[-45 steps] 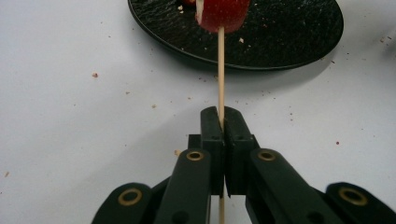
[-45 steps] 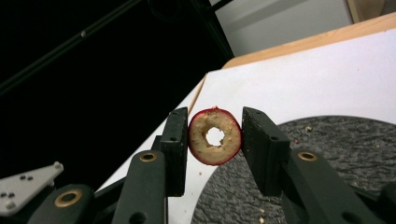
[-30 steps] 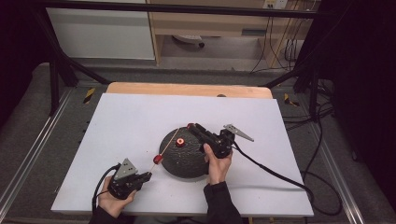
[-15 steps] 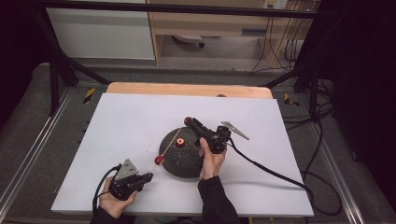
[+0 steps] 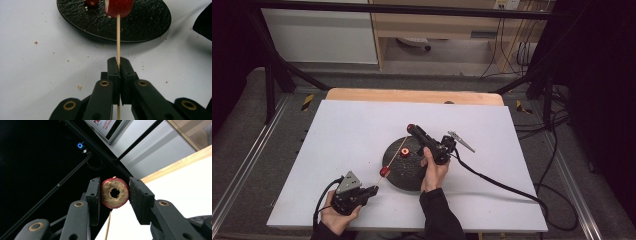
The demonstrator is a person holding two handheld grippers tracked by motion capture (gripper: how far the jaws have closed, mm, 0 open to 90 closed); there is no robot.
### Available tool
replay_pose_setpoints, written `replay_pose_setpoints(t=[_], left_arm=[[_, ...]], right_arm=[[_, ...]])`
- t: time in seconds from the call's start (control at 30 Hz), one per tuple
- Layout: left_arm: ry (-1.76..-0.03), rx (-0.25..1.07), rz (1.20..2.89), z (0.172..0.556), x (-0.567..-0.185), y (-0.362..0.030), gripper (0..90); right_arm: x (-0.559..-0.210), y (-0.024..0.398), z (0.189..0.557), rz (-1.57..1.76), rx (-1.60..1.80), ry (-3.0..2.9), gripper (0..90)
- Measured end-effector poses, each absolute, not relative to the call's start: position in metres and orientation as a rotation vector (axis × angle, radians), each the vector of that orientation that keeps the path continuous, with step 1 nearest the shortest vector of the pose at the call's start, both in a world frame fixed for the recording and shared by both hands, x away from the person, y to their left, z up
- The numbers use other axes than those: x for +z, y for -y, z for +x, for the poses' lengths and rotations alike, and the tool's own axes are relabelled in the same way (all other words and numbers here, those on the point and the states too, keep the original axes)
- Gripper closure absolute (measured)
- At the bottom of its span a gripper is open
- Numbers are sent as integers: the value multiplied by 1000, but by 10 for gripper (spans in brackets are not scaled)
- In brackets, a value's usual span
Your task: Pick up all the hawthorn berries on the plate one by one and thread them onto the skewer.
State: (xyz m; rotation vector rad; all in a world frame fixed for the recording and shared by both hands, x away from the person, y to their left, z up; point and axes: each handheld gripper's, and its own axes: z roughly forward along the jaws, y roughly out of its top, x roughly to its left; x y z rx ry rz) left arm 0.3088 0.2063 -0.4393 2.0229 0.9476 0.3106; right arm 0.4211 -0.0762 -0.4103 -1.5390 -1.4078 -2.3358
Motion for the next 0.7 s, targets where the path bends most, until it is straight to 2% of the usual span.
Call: replay_pose_setpoints(t=[0.7], left_arm=[[-966,287,1991,308,-441,-202,881]], right_arm=[[-414,73,420,-1527,-2355,1357,630]])
